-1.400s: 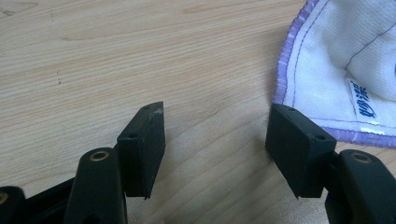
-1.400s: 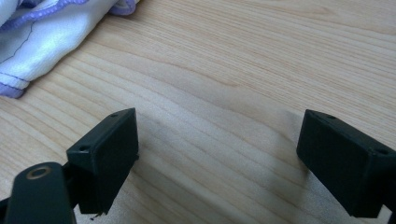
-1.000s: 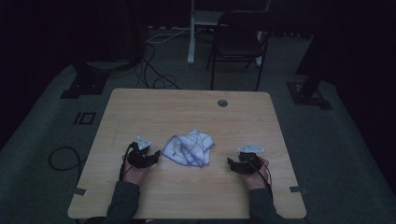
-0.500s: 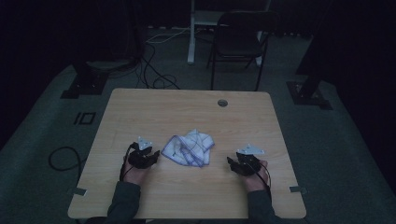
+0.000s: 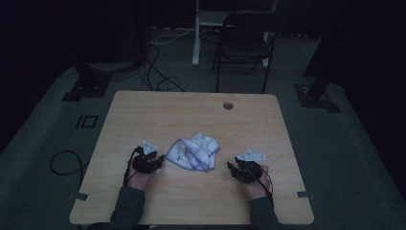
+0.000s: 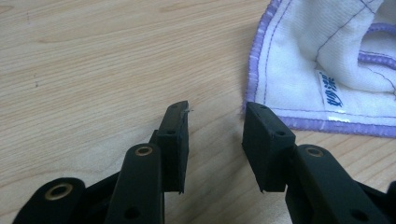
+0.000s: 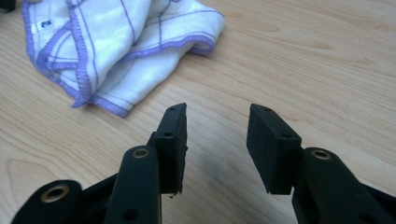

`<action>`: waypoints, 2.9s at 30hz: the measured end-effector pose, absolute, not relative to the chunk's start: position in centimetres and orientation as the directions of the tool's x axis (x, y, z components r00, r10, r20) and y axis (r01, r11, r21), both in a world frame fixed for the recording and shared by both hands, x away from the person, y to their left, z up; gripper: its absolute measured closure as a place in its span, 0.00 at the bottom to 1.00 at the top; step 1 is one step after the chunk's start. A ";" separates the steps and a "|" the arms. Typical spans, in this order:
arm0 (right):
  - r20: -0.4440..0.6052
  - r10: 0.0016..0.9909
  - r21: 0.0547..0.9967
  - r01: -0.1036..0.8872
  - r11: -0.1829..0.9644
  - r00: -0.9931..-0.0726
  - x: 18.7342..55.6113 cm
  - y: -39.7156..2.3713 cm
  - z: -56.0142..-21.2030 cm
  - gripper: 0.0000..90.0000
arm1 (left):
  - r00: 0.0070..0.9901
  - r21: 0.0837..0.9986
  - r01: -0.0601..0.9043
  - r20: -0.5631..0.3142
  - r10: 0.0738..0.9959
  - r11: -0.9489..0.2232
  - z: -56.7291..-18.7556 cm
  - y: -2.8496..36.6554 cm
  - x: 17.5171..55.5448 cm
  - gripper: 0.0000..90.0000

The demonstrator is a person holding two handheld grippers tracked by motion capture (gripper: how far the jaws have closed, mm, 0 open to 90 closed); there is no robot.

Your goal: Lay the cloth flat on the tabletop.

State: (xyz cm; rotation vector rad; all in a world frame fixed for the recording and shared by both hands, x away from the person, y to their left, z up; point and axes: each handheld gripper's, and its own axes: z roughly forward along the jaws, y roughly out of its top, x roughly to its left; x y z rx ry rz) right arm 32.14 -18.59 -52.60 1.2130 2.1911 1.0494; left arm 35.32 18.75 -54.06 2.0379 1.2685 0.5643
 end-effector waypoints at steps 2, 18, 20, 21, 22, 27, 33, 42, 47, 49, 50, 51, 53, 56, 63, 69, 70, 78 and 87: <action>-0.006 0.847 0.783 0.524 0.335 -0.532 32.0 -18.4 -52.5 0.65 | 0.439 0.726 0.613 0.015 0.899 -0.311 -54.1 18.7 35.3 0.68; -0.010 0.821 0.786 0.503 0.359 -0.571 31.6 -16.4 -52.2 0.67 | 0.483 0.740 0.582 0.020 0.875 -0.338 -53.6 17.6 34.3 0.68; -0.012 0.819 0.786 0.500 0.362 -0.574 31.5 -16.2 -52.2 0.68 | 0.484 0.740 0.581 0.021 0.875 -0.339 -53.7 17.5 34.3 0.68; -0.012 0.817 0.786 0.500 0.365 -0.577 31.5 -16.1 -52.2 0.68 | 0.485 0.740 0.581 0.021 0.874 -0.340 -53.7 17.5 34.4 0.68; -0.013 0.811 0.787 0.495 0.369 -0.584 31.5 -15.8 -52.3 0.69 | 0.487 0.742 0.578 0.021 0.873 -0.339 -53.7 17.5 34.3 0.68; -0.014 0.803 0.784 0.492 0.379 -0.596 31.4 -15.3 -52.3 0.70 | 0.486 0.750 0.572 0.017 0.874 -0.333 -53.5 17.4 34.2 0.68; -0.009 0.788 0.782 0.487 0.389 -0.616 31.4 -14.3 -52.6 0.70 | 0.493 0.743 0.578 0.010 0.870 -0.336 -53.7 17.3 34.3 0.68; -0.014 0.762 0.775 0.474 0.417 -0.648 31.6 -12.6 -52.9 0.69 | 0.509 0.741 0.576 0.005 0.861 -0.345 -53.7 16.9 34.1 0.68; -0.021 0.751 0.765 0.473 0.436 -0.659 31.8 -12.0 -53.2 0.68 | 0.524 0.741 0.571 0.003 0.852 -0.354 -53.6 16.5 33.9 0.68; -0.026 0.746 0.760 0.471 0.447 -0.666 31.8 -11.8 -53.3 0.68 | 0.535 0.741 0.569 -0.004 0.845 -0.356 -53.6 16.2 33.8 0.68; -0.029 0.742 0.756 0.471 0.455 -0.670 32.0 -11.7 -53.5 0.70 | 0.547 0.737 0.568 -0.005 0.837 -0.367 -53.6 15.9 33.7 0.68; -0.029 0.742 0.756 0.471 0.455 -0.670 32.0 -11.7 -53.5 0.70 | 0.547 0.737 0.568 -0.005 0.837 -0.367 -53.6 15.9 33.7 0.68; -0.032 0.737 0.751 0.470 0.463 -0.675 32.3 -11.6 -53.6 0.73 | 0.557 0.736 0.565 -0.007 0.830 -0.373 -53.6 15.5 33.6 0.68; -0.031 0.728 0.750 0.465 0.470 -0.685 32.6 -11.5 -53.5 0.85 | 0.570 0.737 0.558 -0.008 0.822 -0.381 -53.6 14.9 33.4 0.68; -0.049 0.731 0.755 0.454 0.473 -0.680 32.9 -11.4 -53.1 0.94 | 0.615 0.735 0.542 -0.016 0.788 -0.408 -53.6 13.6 33.0 0.68; -0.050 0.743 0.767 0.450 0.457 -0.668 33.0 -11.6 -52.8 0.97 | 0.628 0.739 0.538 -0.029 0.777 -0.407 -53.5 12.9 32.9 0.68; -0.051 0.745 0.768 0.451 0.455 -0.666 33.1 -11.7 -52.8 0.97 | 0.632 0.737 0.537 -0.030 0.774 -0.410 -53.5 12.8 32.8 0.68; -0.043 0.763 0.782 0.453 0.428 -0.645 33.4 -11.9 -52.3 0.98 | 0.660 0.733 0.527 -0.033 0.751 -0.431 -53.7 11.8 32.7 0.69; -0.043 0.777 0.812 0.431 0.393 -0.628 34.2 -12.0 -50.6 0.98 | 0.694 0.734 0.503 -0.028 0.720 -0.456 -53.7 10.6 32.4 0.70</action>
